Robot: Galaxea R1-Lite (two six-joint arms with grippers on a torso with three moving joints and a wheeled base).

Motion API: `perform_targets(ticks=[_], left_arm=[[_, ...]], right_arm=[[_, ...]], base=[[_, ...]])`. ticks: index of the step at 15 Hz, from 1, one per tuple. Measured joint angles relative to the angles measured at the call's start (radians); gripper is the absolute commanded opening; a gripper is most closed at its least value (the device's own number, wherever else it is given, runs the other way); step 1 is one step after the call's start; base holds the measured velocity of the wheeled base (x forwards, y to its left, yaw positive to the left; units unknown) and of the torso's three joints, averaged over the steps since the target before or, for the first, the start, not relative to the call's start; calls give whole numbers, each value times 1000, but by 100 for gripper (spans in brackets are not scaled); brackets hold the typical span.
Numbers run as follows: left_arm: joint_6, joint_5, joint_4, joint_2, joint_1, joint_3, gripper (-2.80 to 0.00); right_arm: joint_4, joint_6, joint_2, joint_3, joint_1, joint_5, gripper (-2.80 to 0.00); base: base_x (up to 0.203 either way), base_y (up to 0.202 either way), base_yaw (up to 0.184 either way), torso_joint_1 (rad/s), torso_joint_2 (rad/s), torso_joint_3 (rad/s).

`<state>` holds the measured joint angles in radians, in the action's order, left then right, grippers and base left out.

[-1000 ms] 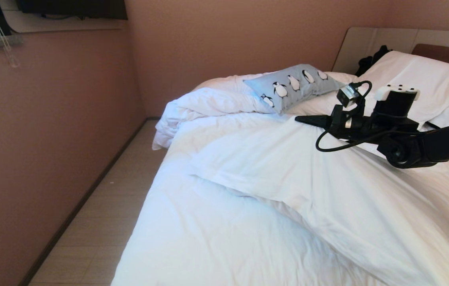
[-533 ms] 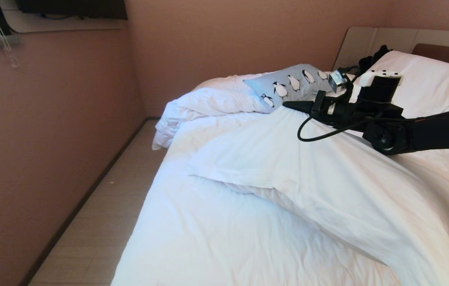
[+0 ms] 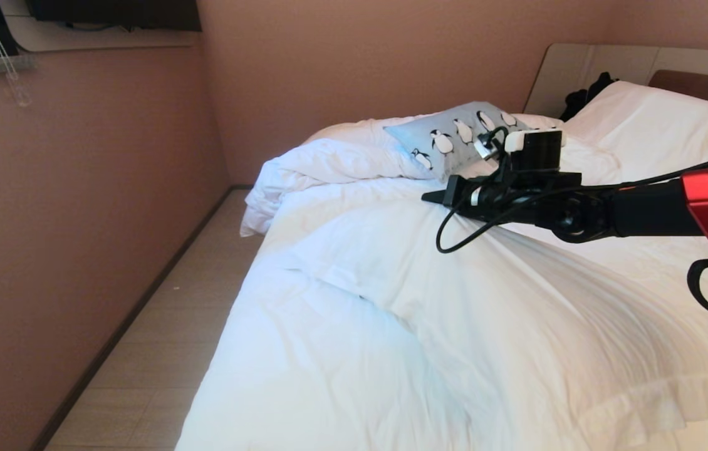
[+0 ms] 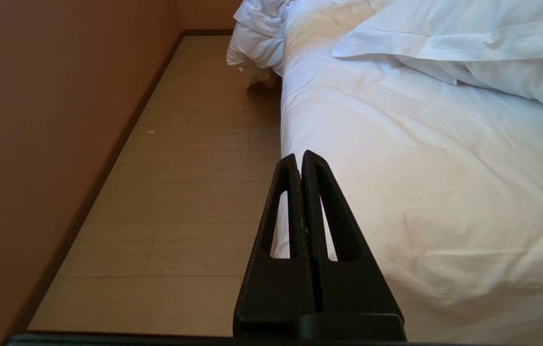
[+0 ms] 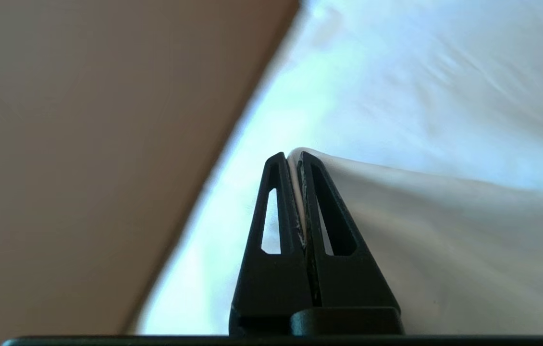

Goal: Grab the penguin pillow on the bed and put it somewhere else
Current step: Place the pillow at the end of the bed

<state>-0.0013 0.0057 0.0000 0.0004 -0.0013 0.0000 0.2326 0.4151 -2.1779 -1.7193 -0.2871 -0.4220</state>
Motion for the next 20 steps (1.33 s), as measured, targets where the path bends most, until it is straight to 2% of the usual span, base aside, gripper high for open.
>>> perform_targets(ticks=[4,9,13,20], left_arm=[[0,0,0,0,0,0,-280],[0,0,0,0,0,0,-280],[0,0,0,0,0,0,-280],[0,0,0,0,0,0,-280]], right_arm=[[-143,-179,0,39,5,118,-280],[-227,-313,0,-5,84,171,-280],[-238,-305,15,-51,124,184,-280],[-259,-198,91,-55,119,262,-280]], base=[[0,0,0,0,0,0],[0,0,0,0,0,0],[0,0,0,0,0,0],[0,0,0,0,0,0]])
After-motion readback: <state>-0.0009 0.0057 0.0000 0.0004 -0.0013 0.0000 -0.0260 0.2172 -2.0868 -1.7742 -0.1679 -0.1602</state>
